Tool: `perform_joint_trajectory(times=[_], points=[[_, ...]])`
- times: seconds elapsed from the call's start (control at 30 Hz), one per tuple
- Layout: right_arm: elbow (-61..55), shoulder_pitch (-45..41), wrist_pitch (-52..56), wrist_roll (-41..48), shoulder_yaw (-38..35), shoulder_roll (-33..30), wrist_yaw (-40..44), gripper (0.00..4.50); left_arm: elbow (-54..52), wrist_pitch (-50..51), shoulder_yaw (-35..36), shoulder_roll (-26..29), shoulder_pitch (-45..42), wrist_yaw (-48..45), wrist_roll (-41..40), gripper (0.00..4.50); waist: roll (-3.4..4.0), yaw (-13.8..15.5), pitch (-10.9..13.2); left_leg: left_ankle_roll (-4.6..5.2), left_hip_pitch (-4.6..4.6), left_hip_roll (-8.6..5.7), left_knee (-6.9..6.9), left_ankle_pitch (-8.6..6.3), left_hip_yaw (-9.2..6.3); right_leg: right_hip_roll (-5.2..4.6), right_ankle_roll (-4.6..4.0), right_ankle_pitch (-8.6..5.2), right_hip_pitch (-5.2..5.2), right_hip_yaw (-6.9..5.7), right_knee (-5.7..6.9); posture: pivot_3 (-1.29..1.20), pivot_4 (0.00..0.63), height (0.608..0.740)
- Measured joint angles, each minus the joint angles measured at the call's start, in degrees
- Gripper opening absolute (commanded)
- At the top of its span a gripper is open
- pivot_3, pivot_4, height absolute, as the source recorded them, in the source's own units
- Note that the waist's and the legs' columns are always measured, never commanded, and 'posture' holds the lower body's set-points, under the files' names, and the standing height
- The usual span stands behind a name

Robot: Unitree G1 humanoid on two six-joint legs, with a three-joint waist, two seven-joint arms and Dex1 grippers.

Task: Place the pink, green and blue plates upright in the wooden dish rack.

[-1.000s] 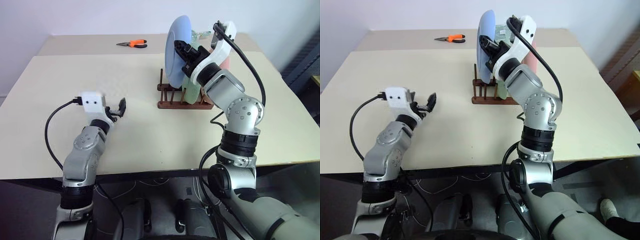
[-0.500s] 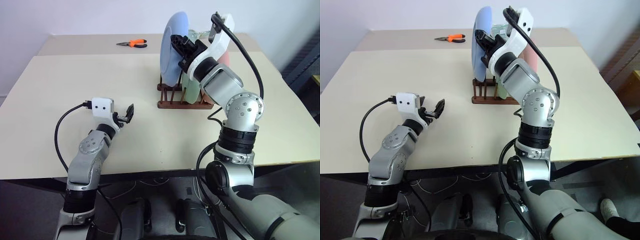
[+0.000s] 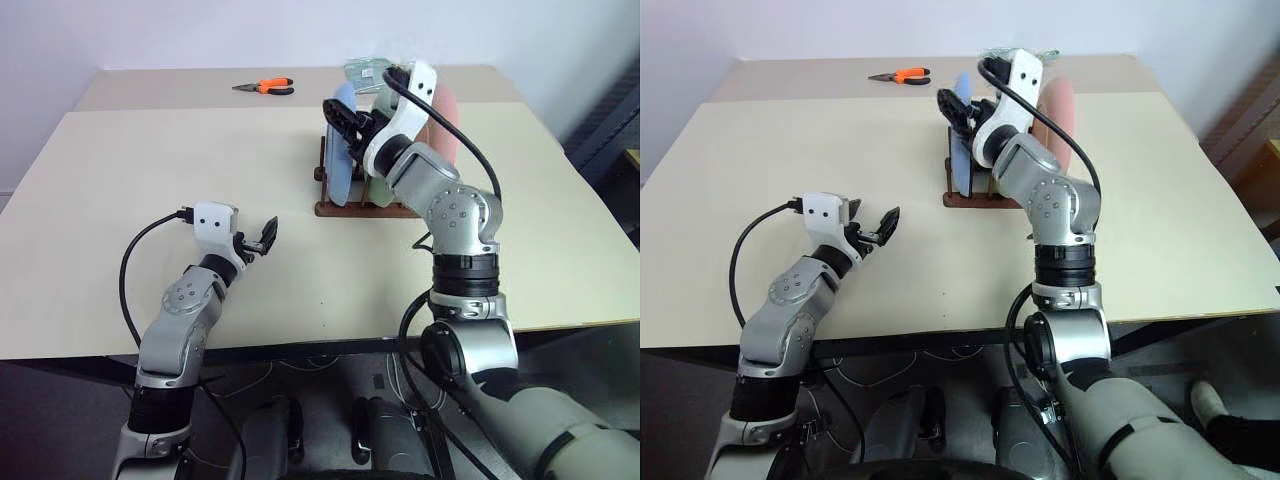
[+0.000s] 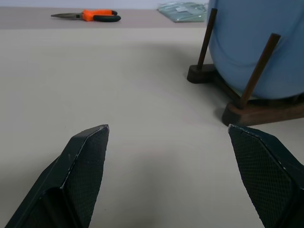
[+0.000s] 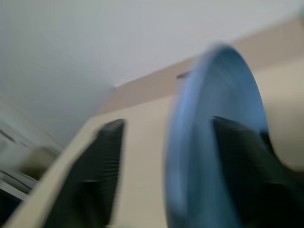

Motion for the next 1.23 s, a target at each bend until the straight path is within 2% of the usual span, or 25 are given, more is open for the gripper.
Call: perform_joint_trajectory(times=[0.13, 0.2, 0.27, 0.33, 0.5, 0.6, 0.67, 0.77, 1.03, 1.23], points=[[-7.8, 1.7, -9.1, -11.8, 12.1, -10.4, 10.5, 4.01, -1.0, 0.1, -0.2, -0.2, 0.7, -0.1, 0.0, 4.15, 0.00, 0.2, 0.0, 0.03, -0.05, -0.01, 0.00, -0.02, 0.00, -0.02, 0.02, -0.01, -0.03, 0.00, -0.03, 0.00, 0.150, 0.740], [-12.2, 4.0, -13.7, -15.2, 14.6, -15.4, 15.5, 4.01, -1.1, 0.3, -0.3, -0.4, 0.8, -0.1, 0.0, 4.15, -0.01, 0.4, 0.0, 0.04, -0.06, -0.02, 0.01, -0.02, 0.00, -0.04, 0.02, 0.00, -0.01, -0.02, -0.06, 0.00, 0.150, 0.740], [-15.6, 6.4, -16.0, -16.0, 13.8, -18.6, 19.0, 4.01, -1.2, 0.5, -0.7, -0.3, 0.8, -0.4, 0.0, 4.15, -0.02, 0.4, 0.0, 0.04, -0.06, -0.02, 0.01, -0.02, -0.01, -0.05, 0.03, 0.00, 0.02, -0.03, -0.08, 0.00, 0.150, 0.740], [-19.9, 10.4, -16.7, -13.9, 9.8, -23.4, 23.3, 4.01, -1.4, 0.6, -1.4, 0.2, 1.1, -1.4, 0.1, 4.15, -0.03, 0.7, 0.0, 0.08, -0.05, -0.02, 0.03, -0.05, -0.07, -0.09, 0.03, 0.00, 0.09, -0.10, -0.16, 0.00, 0.150, 0.740], [-24.1, 31.2, -8.0, 1.4, -13.6, -36.4, 34.9, 4.01, -0.3, 0.6, -2.6, 5.3, 2.8, -6.5, 1.3, 4.15, -0.03, 2.0, 0.0, 0.22, -0.02, 0.00, 0.05, -0.16, -0.16, -0.23, 0.03, 0.01, 0.26, -0.16, -0.36, 0.00, 0.150, 0.740], [-21.8, 40.9, -5.8, 3.9, -20.7, -38.3, 38.0, 4.01, 1.6, 0.0, -3.3, 7.4, 3.1, -9.6, 1.9, 4.15, 0.07, 1.6, 0.0, 0.52, 0.06, 0.01, 0.04, -0.38, -0.14, -0.26, 0.01, 0.01, 0.25, -0.10, -0.33, 0.00, 0.150, 0.740], [-19.5, 45.6, -6.6, 2.8, -21.8, -38.8, 39.5, 4.01, 2.9, -0.5, -3.5, 8.2, 3.3, -11.1, 2.0, 4.15, 0.19, 1.3, 0.0, 0.52, 0.09, 0.04, 0.03, -0.38, -0.14, -0.25, -0.01, 0.02, 0.23, -0.07, -0.30, 0.00, 0.150, 0.740], [-16.5, 48.4, -7.9, 1.6, -21.7, -38.8, 41.3, 4.01, 4.7, -1.4, -2.8, 9.1, 3.7, -11.7, 2.1, 4.15, 0.36, 1.1, 0.1, 0.53, 0.10, 0.04, 0.03, -0.37, -0.13, -0.25, -0.02, 0.02, 0.19, -0.04, -0.27, 0.00, 0.150, 0.740], [-7.0, 47.6, -15.9, -3.8, -14.0, -37.3, 45.3, 4.01, 4.2, -1.7, 0.5, 11.0, 8.3, -12.0, 2.3, 4.15, 0.41, 1.7, 0.1, 0.23, 0.06, 0.01, 0.05, -0.24, -0.13, -0.34, -0.02, 0.02, 0.19, -0.05, -0.31, 0.00, 0.150, 0.740], [-5.6, 43.7, -18.6, -5.9, -9.9, -35.7, 46.0, 4.01, 1.0, -1.2, 1.6, 10.9, 10.2, -10.9, 2.1, 4.15, 0.42, 1.7, 0.1, 0.10, 0.07, -0.01, 0.05, -0.27, -0.13, -0.38, -0.02, 0.02, 0.19, -0.05, -0.31, 0.00, 0.150, 0.740]])
